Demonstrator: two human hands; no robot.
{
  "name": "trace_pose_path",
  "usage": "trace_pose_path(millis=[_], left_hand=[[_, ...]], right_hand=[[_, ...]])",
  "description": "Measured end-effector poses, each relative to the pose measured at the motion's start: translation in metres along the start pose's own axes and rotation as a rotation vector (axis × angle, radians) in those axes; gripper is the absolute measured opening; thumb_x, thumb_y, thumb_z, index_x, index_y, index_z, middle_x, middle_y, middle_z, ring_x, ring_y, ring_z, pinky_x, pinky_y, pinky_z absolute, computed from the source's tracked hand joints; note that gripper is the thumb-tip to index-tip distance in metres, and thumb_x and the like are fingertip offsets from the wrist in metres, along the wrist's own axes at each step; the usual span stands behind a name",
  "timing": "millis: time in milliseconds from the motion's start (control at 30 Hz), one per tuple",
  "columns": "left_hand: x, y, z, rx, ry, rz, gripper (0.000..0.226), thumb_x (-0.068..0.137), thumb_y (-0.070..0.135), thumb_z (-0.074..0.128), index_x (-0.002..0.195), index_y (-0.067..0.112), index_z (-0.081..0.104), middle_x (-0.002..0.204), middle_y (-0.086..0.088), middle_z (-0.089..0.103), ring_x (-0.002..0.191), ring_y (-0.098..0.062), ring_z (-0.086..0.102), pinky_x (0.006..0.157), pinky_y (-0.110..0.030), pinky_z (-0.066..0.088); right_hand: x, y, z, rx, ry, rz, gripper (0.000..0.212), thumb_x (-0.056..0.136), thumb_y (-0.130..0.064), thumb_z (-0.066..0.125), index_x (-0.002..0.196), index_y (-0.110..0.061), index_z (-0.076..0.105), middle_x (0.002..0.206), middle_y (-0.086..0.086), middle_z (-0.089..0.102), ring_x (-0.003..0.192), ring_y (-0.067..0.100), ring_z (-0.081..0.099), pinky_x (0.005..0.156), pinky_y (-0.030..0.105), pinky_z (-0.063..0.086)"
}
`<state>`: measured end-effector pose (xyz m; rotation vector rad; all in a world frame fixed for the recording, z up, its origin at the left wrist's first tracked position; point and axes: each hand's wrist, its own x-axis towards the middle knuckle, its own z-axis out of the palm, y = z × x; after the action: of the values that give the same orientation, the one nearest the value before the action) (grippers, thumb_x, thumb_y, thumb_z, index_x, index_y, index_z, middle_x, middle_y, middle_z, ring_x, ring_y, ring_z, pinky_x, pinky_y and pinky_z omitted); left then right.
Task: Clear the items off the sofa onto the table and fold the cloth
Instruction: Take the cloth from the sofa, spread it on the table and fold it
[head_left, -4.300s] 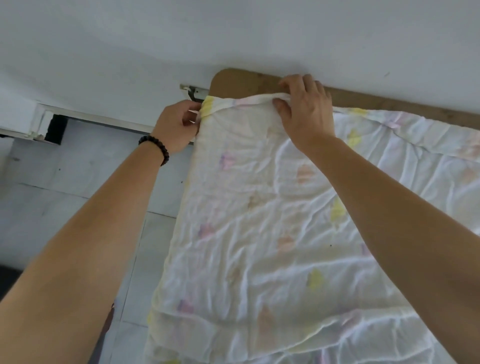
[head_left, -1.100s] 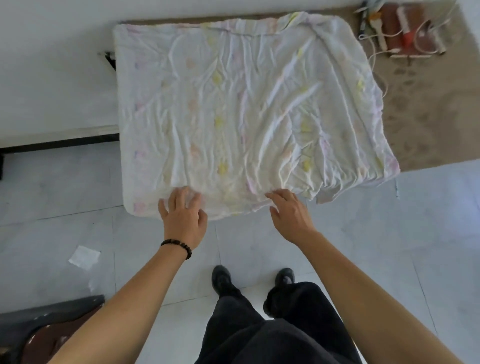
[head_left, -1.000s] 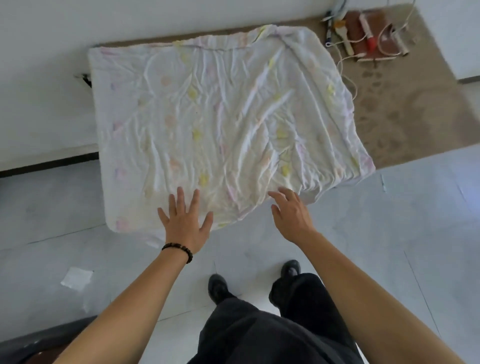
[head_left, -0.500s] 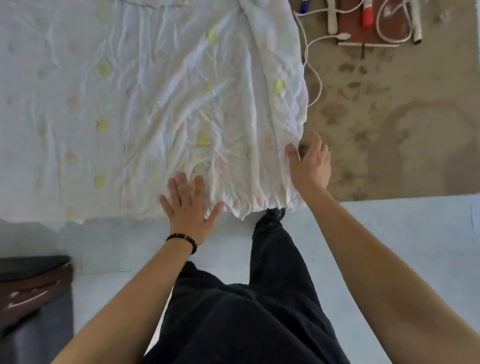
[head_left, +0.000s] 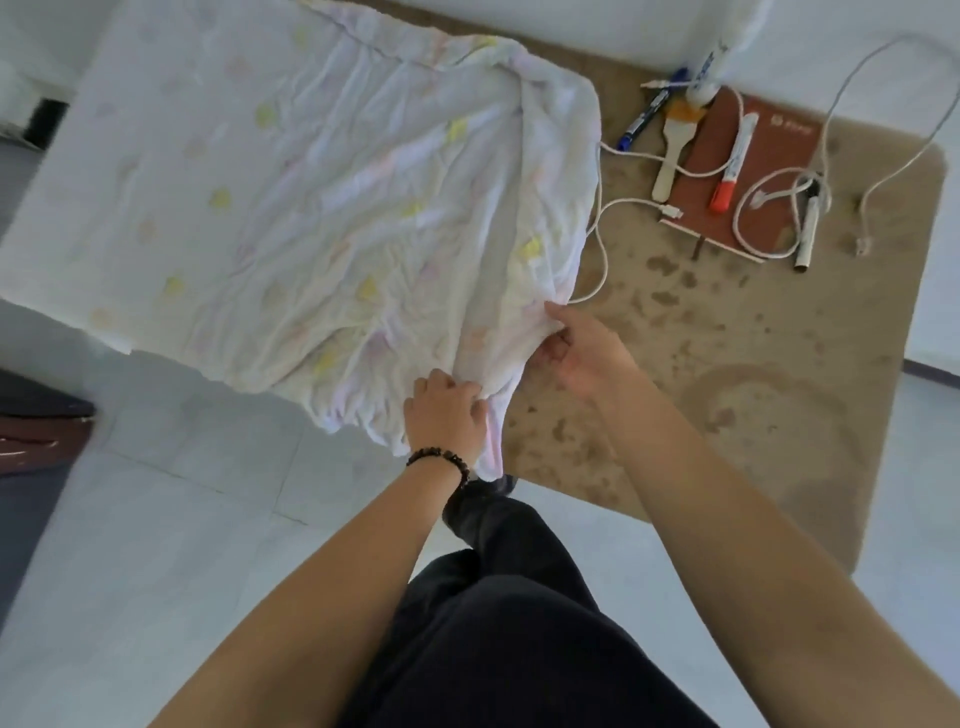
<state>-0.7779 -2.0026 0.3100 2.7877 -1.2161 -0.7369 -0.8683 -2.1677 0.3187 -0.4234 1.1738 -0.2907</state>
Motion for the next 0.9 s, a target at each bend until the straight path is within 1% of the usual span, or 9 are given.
trace_pose_path(millis=[100, 233, 367, 433, 500, 633, 700, 767, 900], left_hand=[[-0.014, -0.001, -0.016, -0.281, 0.111, -0.064, 0.03, 0.1, 0.027, 0.041, 0.118, 0.018, 0.063, 0.112, -0.007, 0.062, 0.103, -0.027, 0.056, 0.085, -0.037, 0.047], [-0.047, 0.005, -0.044, -0.547, 0.357, -0.084, 0.03, 0.102, 0.024, 0.039, 0.121, 0.016, 0.061, 0.094, -0.001, 0.068, 0.088, -0.022, 0.063, 0.074, -0.032, 0.049], [-0.079, 0.013, -0.053, -0.545, 0.528, -0.05, 0.027, 0.101, 0.035, 0.046, 0.113, 0.019, 0.065, 0.077, 0.005, 0.064, 0.068, -0.016, 0.057, 0.056, -0.025, 0.041], [-0.094, 0.02, -0.05, -0.506, 0.572, -0.043, 0.027, 0.099, 0.037, 0.048, 0.109, 0.02, 0.067, 0.067, 0.01, 0.054, 0.058, -0.013, 0.049, 0.047, -0.02, 0.03], [-0.107, 0.031, -0.043, -0.52, 0.601, -0.056, 0.03, 0.098, 0.042, 0.049, 0.105, 0.021, 0.068, 0.064, 0.011, 0.052, 0.054, -0.013, 0.048, 0.044, -0.021, 0.029], [-0.123, 0.056, -0.023, -0.523, 0.591, -0.062, 0.044, 0.093, 0.062, 0.039, 0.092, 0.027, 0.065, 0.071, 0.01, 0.061, 0.059, -0.012, 0.056, 0.05, -0.028, 0.046], [-0.126, 0.069, -0.014, -0.52, 0.573, -0.084, 0.043, 0.092, 0.064, 0.04, 0.087, 0.027, 0.064, 0.069, 0.01, 0.058, 0.06, -0.011, 0.055, 0.051, -0.027, 0.045], [-0.127, 0.088, -0.007, -0.518, 0.553, -0.122, 0.038, 0.091, 0.06, 0.047, 0.085, 0.026, 0.062, 0.067, 0.01, 0.055, 0.058, -0.011, 0.053, 0.05, -0.025, 0.041], [-0.118, 0.134, 0.019, -0.474, 0.453, -0.238, 0.025, 0.091, 0.052, 0.056, 0.093, 0.027, 0.058, 0.073, 0.011, 0.057, 0.062, -0.012, 0.055, 0.056, -0.025, 0.045]], right_hand=[[-0.005, -0.023, 0.002, 0.007, 0.005, 0.044, 0.039, 0.09, -0.018, 0.071, 0.126, -0.007, 0.062, 0.103, 0.006, 0.071, 0.085, 0.02, 0.068, 0.084, 0.033, 0.059], [-0.028, -0.049, 0.014, -0.123, 0.047, -0.062, 0.019, 0.094, -0.021, 0.067, 0.108, -0.009, 0.063, 0.089, 0.004, 0.066, 0.073, 0.017, 0.063, 0.054, 0.025, 0.056], [-0.066, -0.079, 0.021, -0.037, 0.048, -0.24, 0.024, 0.094, -0.011, 0.062, 0.116, -0.004, 0.061, 0.101, 0.011, 0.069, 0.084, 0.025, 0.066, 0.068, 0.033, 0.059], [-0.09, -0.095, 0.02, 0.031, -0.022, -0.284, 0.011, 0.097, -0.012, 0.056, 0.103, -0.004, 0.062, 0.091, 0.01, 0.067, 0.079, 0.024, 0.064, 0.061, 0.03, 0.056], [-0.104, -0.109, 0.015, 0.041, -0.064, -0.257, 0.015, 0.098, -0.017, 0.056, 0.093, -0.004, 0.063, 0.086, 0.009, 0.067, 0.078, 0.023, 0.066, 0.064, 0.03, 0.058], [-0.101, -0.129, -0.002, -0.19, -0.054, -0.068, 0.03, 0.091, -0.019, 0.07, 0.117, -0.005, 0.066, 0.113, 0.008, 0.071, 0.106, 0.023, 0.068, 0.094, 0.036, 0.054], [-0.098, -0.139, -0.013, -0.352, -0.056, -0.026, 0.024, 0.093, -0.017, 0.066, 0.114, -0.006, 0.063, 0.108, 0.007, 0.068, 0.1, 0.022, 0.066, 0.086, 0.033, 0.056], [-0.091, -0.15, -0.023, -0.404, -0.072, -0.032, 0.03, 0.094, -0.014, 0.064, 0.121, -0.003, 0.064, 0.107, 0.007, 0.07, 0.087, 0.021, 0.068, 0.075, 0.034, 0.06], [-0.056, -0.181, -0.044, -0.383, -0.109, -0.128, 0.027, 0.095, -0.022, 0.061, 0.116, -0.005, 0.066, 0.101, 0.008, 0.071, 0.087, 0.024, 0.067, 0.073, 0.037, 0.059]])
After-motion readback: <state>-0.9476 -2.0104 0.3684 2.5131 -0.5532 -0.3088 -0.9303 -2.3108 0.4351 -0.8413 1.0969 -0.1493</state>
